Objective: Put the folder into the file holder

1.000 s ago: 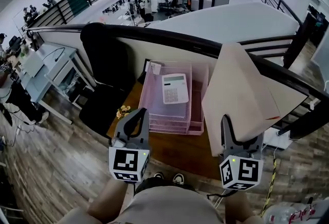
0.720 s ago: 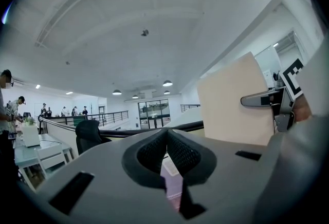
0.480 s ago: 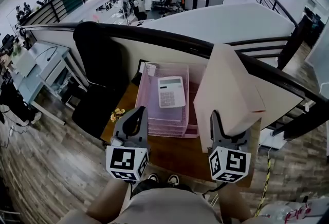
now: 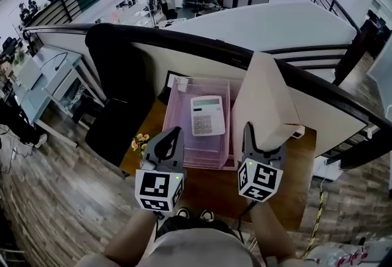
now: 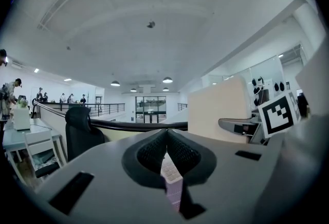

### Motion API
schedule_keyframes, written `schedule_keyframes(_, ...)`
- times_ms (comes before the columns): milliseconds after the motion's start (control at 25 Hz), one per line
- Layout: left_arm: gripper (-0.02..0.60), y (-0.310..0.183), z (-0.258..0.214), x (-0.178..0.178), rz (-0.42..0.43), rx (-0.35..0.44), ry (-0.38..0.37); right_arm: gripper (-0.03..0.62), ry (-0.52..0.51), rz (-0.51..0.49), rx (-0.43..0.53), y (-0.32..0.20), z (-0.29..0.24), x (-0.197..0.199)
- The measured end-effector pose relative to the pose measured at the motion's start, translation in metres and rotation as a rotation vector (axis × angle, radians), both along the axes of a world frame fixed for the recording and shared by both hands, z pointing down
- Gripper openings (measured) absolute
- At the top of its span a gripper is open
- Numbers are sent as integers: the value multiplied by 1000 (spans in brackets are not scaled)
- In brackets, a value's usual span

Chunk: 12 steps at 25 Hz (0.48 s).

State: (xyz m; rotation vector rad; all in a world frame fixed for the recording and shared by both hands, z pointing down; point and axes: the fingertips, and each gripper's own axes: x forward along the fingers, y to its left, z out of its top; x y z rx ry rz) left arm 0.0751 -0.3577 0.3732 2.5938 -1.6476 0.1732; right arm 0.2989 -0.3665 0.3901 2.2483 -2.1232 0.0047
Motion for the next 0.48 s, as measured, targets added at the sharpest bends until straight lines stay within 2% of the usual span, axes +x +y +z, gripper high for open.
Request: schedule_keyframes(480,5,-36,37,4,0,-71,-6,318,7,-3,64,-54,57,-6)
